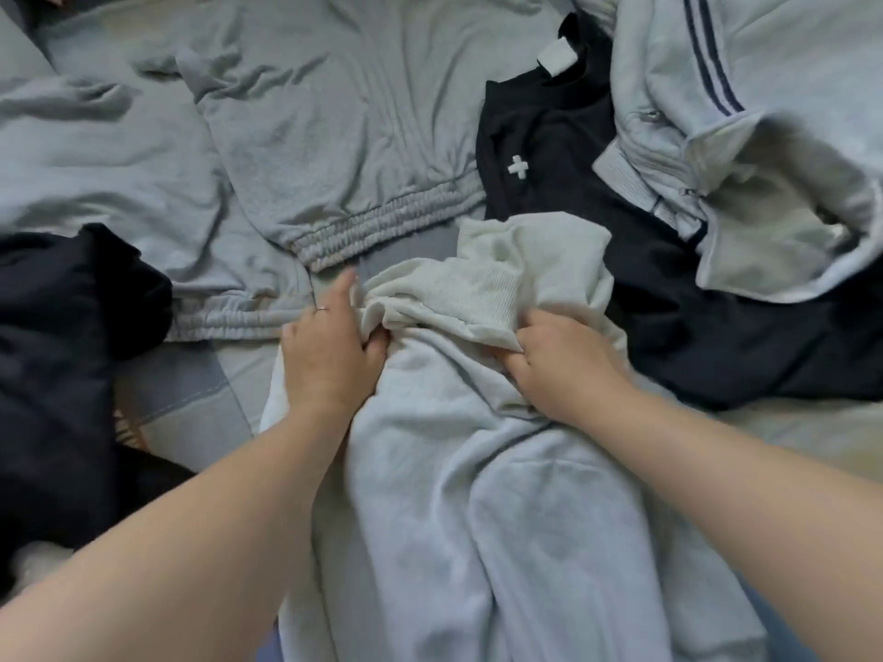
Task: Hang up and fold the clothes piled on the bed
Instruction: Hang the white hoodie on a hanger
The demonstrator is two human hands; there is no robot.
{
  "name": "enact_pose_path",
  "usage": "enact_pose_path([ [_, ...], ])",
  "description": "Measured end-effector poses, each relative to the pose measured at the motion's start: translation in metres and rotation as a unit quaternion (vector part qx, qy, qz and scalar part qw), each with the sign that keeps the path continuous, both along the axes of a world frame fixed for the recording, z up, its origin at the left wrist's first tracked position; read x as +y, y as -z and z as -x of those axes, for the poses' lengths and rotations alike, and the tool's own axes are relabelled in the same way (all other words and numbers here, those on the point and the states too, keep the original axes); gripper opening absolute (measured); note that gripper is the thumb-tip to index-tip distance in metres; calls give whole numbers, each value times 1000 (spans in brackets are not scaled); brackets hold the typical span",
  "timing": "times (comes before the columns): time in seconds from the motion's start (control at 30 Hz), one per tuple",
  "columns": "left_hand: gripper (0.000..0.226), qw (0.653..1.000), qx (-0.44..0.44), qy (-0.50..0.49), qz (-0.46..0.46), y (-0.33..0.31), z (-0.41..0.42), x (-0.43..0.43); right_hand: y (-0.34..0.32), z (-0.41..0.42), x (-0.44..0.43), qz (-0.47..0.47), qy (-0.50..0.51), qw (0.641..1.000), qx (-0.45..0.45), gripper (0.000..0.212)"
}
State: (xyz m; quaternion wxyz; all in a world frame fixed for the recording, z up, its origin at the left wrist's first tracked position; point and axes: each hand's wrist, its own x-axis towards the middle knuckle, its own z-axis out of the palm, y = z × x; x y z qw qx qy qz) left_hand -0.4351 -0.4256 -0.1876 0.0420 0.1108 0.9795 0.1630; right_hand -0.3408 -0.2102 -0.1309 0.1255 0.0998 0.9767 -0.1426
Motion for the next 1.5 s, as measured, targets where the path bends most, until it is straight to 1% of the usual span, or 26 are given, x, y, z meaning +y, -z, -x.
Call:
enact_pose_path([
  [0.07,31,999,-23,21,-42,-10,-27,2,-7,-34,2,22,30,999,-23,28],
  [0.13,21,995,-59,35,-67,-22,-66,6,-15,-69,7,32,61,996,-56,26],
  [0.27,14,986,-142,44,-73,-62,-155,11,-40,-140,20,26,96,989,-112,27],
  [0.33,12,986,-155,55,-41,-92,-201,11,-61,-182,23,40,113,983,-137,28],
  [0.43,18,979,-194,54,2,-147,-276,13,-108,-250,31,78,147,973,-160,32],
  [0.57,21,957,-288,21,-33,-232,-377,22,-192,-326,56,120,155,969,-150,26],
  [0.63,21,953,-298,-10,-63,-274,-420,31,-238,-357,69,134,114,977,-120,28],
  [0.7,23,950,-297,-27,-93,-313,-451,43,-283,-380,78,144,62,986,-58,32],
  [0.8,21,945,-305,-6,-119,-365,-468,56,-347,-401,77,178,64,981,51,29],
  [0.93,15,945,-296,20,-140,-425,-472,58,-418,-428,58,203,79,967,135,36],
  [1.0,17,938,-294,60,-173,-452,-476,51,-450,-438,43,279,91,943,155,37],
  [1.07,19,928,-286,94,-222,-480,-480,34,-482,-443,24,368,114,912,143,38],
  [1.13,17,919,-278,122,-250,-504,-482,8,-510,-446,2,409,125,892,146,35],
  [1.17,16,917,-274,130,-257,-515,-483,-7,-521,-448,-11,419,125,885,157,31],
  [1.23,15,918,-260,121,-274,-533,-483,-43,-542,-450,-41,438,118,874,176,21],
  [1.27,17,916,-255,106,-292,-542,-484,-61,-552,-450,-57,449,112,867,185,21],
  [1.37,23,892,-227,60,-386,-573,-473,-105,-588,-436,-101,478,82,845,224,27],
  [1.47,36,870,-172,32,-460,-611,-455,-132,-625,-414,-136,471,59,839,265,29],
  [1.5,36,862,-154,30,-483,-624,-449,-139,-637,-407,-145,466,50,838,279,31],
])
